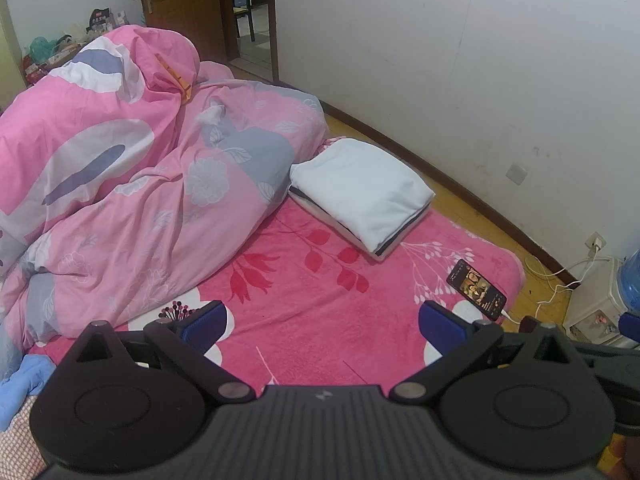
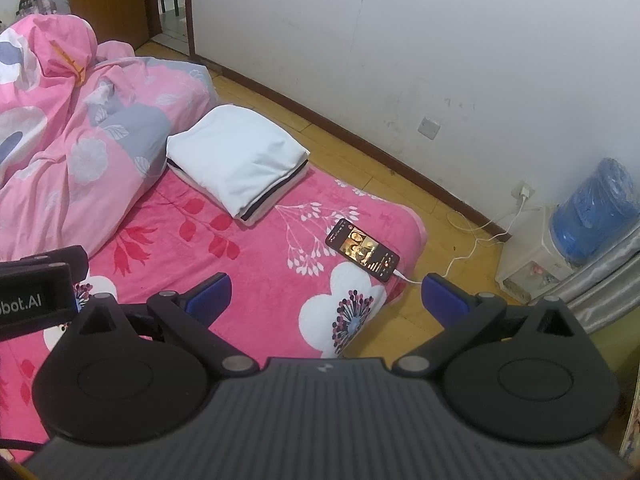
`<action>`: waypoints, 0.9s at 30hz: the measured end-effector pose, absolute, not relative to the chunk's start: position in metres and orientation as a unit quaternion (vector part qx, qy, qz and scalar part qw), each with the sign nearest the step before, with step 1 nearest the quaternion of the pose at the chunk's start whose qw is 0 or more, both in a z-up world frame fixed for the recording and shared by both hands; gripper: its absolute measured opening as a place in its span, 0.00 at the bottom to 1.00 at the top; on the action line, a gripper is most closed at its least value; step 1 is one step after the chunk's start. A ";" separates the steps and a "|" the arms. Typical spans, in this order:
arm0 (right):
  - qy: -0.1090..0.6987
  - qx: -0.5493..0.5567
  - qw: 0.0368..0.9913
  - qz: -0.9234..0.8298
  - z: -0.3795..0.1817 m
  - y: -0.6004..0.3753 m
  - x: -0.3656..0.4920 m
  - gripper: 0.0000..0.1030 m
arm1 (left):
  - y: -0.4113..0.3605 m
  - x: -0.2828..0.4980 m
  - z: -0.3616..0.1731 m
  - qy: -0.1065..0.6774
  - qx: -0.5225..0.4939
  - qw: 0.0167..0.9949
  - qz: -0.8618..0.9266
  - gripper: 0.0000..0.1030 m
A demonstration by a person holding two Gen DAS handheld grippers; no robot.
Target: Fold clothes
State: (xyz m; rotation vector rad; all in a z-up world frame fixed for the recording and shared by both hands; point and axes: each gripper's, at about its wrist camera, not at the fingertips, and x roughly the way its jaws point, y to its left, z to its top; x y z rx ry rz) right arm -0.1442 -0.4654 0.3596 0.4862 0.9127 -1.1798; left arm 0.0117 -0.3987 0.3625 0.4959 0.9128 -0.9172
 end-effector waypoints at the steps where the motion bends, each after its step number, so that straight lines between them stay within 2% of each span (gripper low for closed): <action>1: 0.412 0.219 0.707 -0.531 0.359 -0.466 -0.144 0.99 | -0.399 0.012 0.363 0.421 0.229 0.769 -0.423 1.00; 27: 0.414 0.218 0.705 -0.533 0.358 -0.469 -0.143 0.99 | -0.401 0.010 0.364 0.422 0.234 0.768 -0.421 1.00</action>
